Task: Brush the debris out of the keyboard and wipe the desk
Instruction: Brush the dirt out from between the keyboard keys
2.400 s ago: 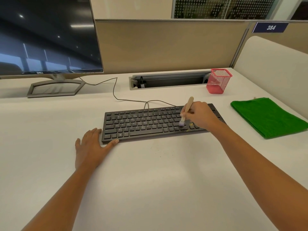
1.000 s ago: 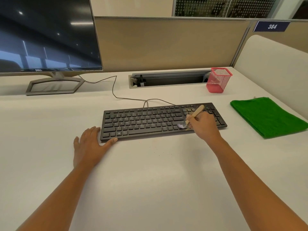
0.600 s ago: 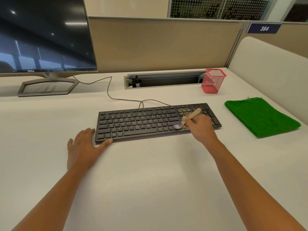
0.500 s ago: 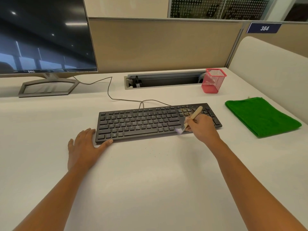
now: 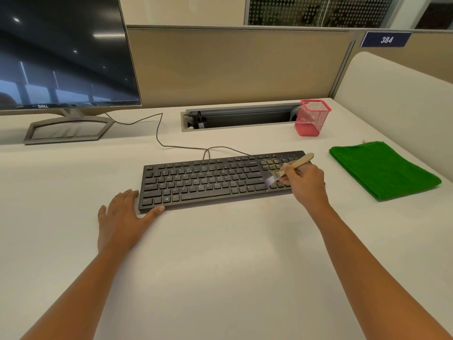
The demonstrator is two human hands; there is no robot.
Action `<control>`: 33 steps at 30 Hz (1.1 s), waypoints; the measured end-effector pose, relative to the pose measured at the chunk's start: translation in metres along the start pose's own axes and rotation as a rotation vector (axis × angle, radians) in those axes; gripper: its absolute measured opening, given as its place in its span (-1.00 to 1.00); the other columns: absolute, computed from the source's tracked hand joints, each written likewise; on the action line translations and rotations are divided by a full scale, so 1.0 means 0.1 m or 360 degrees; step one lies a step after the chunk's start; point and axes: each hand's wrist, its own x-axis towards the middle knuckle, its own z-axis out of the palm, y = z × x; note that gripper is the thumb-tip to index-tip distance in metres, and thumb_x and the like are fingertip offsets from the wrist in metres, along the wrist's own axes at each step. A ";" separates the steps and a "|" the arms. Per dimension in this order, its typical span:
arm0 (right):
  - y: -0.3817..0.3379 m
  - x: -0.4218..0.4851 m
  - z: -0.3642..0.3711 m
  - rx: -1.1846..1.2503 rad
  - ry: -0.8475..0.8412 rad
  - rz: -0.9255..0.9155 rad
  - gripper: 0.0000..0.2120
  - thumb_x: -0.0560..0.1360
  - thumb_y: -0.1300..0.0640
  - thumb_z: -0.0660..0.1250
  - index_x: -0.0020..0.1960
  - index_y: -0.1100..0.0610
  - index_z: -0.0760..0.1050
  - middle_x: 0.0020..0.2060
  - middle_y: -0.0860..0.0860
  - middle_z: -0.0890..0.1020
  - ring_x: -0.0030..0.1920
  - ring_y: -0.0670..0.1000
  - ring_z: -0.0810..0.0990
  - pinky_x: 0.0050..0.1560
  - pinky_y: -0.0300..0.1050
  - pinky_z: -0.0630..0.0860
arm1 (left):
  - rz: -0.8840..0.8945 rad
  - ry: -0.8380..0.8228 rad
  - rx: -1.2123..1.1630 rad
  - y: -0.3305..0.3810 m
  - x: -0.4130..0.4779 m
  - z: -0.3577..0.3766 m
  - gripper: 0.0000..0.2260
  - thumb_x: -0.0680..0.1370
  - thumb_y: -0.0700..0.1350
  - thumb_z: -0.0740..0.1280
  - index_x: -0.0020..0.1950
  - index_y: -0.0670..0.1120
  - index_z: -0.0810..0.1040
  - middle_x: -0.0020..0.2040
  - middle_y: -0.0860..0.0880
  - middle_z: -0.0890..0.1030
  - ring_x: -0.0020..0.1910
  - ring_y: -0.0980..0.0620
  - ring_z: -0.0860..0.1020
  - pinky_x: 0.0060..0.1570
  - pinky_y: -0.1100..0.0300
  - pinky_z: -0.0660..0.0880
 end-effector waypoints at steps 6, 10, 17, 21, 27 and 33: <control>0.05 -0.04 0.05 -0.0067 -0.0116 0.0050 -0.69 0.58 0.14 0.22 -0.04 0.37 0.61 -0.19 0.25 0.67 -0.14 0.20 0.66 0.01 0.12 0.57 | -0.0001 0.0002 0.0004 0.01 0.00 -0.01 -0.06 0.25 0.52 -0.06 0.40 -0.10 0.36 0.43 -0.07 0.36 0.45 -0.04 0.24 0.43 -0.13 0.07; 0.07 0.01 0.00 -0.0055 -0.0121 0.0125 -0.69 0.56 0.15 0.22 -0.08 0.38 0.60 -0.19 0.27 0.66 -0.14 0.23 0.65 0.01 0.16 0.57 | -0.0001 -0.0003 0.0024 0.01 0.00 0.00 -0.08 0.27 0.50 -0.03 0.40 -0.10 0.36 0.43 -0.07 0.36 0.45 -0.04 0.24 0.43 -0.14 0.08; 0.05 -0.04 0.02 0.0033 -0.0008 0.0031 -0.70 0.58 0.14 0.22 -0.05 0.35 0.62 -0.20 0.26 0.67 -0.14 0.23 0.66 0.00 0.18 0.57 | -0.0001 0.0000 0.0004 0.00 0.01 0.00 -0.06 0.25 0.52 -0.06 0.40 -0.08 0.36 0.43 -0.07 0.36 0.45 -0.04 0.24 0.44 -0.12 0.06; 0.07 -0.09 0.06 0.0030 -0.0081 0.0127 -0.71 0.57 0.17 0.21 -0.07 0.36 0.62 -0.23 0.22 0.67 -0.15 0.18 0.66 0.00 0.03 0.59 | -0.0007 -0.0005 0.0007 -0.01 0.00 0.00 -0.05 0.25 0.52 -0.07 0.41 -0.08 0.35 0.43 -0.06 0.35 0.45 -0.04 0.23 0.44 -0.11 0.05; 0.11 -0.11 0.03 0.0056 0.0160 0.0112 -0.71 0.57 0.17 0.21 -0.08 0.36 0.61 -0.26 0.20 0.67 -0.21 0.16 0.66 -0.26 -0.26 0.52 | -0.0009 0.0001 -0.0006 0.00 0.00 0.00 -0.05 0.24 0.53 -0.07 0.40 -0.08 0.36 0.43 -0.05 0.36 0.45 -0.03 0.23 0.43 -0.11 0.05; 0.02 -0.34 0.29 0.0099 0.0197 -0.0014 -0.74 0.57 0.20 0.23 -0.06 0.35 0.62 -0.24 0.20 0.67 -0.26 0.11 0.62 -0.21 -0.15 0.51 | -0.0007 0.0002 -0.0003 0.00 0.00 0.00 -0.04 0.24 0.53 -0.07 0.40 -0.09 0.36 0.43 -0.06 0.36 0.45 -0.03 0.23 0.44 -0.11 0.05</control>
